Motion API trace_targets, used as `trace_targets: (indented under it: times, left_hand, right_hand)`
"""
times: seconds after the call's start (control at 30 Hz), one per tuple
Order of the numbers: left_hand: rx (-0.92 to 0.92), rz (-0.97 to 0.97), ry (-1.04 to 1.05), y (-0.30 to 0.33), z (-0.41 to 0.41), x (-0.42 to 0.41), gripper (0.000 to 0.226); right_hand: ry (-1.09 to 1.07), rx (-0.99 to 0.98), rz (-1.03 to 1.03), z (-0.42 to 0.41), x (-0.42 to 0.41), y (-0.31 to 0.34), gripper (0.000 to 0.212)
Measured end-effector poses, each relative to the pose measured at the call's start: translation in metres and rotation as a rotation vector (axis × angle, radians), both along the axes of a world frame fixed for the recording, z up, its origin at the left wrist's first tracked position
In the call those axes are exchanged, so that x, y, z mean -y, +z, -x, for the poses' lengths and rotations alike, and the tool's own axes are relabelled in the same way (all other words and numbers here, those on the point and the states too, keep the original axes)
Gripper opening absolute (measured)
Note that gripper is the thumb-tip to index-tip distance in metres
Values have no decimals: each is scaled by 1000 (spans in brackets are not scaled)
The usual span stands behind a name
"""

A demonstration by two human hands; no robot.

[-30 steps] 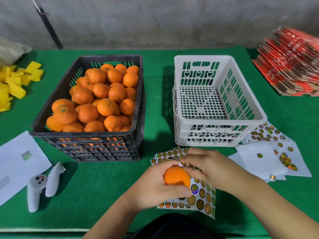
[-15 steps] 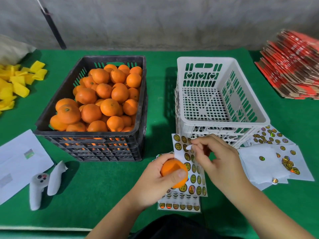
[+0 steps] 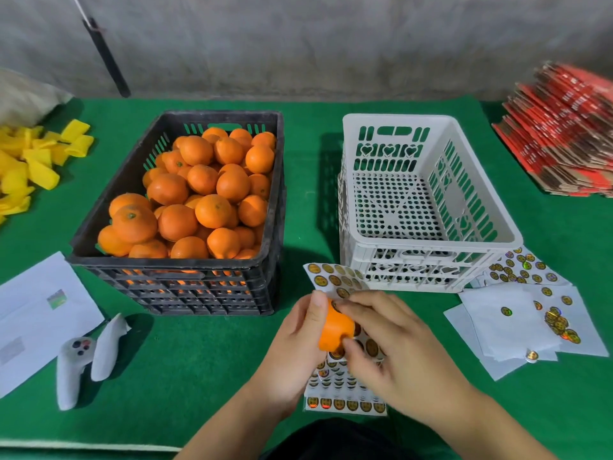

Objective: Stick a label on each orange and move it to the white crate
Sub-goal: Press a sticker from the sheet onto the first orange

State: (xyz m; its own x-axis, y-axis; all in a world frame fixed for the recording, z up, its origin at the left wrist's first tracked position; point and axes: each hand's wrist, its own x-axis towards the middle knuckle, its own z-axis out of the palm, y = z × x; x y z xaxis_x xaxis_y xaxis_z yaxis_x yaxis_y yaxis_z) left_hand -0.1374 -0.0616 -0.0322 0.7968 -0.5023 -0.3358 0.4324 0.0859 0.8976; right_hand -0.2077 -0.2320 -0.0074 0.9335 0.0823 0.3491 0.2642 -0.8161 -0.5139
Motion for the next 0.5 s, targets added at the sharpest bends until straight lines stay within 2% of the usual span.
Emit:
trace_targets:
  times: [0.07,0.13,0.2,0.3,0.4,0.5]
  left_hand:
    - [-56,28,21,0,-4,1,68]
    - [-139,91,33,4,-6,4,67]
    - [-247,178,57,11,-7,7,63]
    - [-408,287,85,17,-12,4,55]
    - [-352,243,126,15,-19,4,46]
    - [-271,207,233,10,-29,4,37]
  right_hand:
    - [-5,-101,-9,3,-7,-4,64]
    - [-38,-127,-99,1,-12,-7,72]
    - [-71,-130,-139,-6,-12,-6,73]
    - [-11,-73,-27,-15,-8,-3,68]
    - [55,-78,-76,-21,2,1,66]
    - [-31,-29,-156,-40,24,9,70]
